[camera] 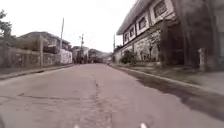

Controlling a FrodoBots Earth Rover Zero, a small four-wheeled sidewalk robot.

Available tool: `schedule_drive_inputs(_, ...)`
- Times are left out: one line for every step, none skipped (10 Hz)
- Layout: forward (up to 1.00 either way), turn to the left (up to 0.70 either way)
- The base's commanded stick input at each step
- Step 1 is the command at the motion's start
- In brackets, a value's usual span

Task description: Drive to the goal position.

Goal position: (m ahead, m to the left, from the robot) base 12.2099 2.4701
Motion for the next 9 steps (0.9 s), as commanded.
schedule_drive_inputs(1.00,0.00)
schedule_drive_inputs(1.00,0.00)
schedule_drive_inputs(1.00,0.00)
schedule_drive_inputs(1.00,0.09)
schedule_drive_inputs(1.00,0.22)
schedule_drive_inputs(1.00,0.18)
schedule_drive_inputs(1.00,0.03)
schedule_drive_inputs(1.00,0.00)
schedule_drive_inputs(1.00,0.00)
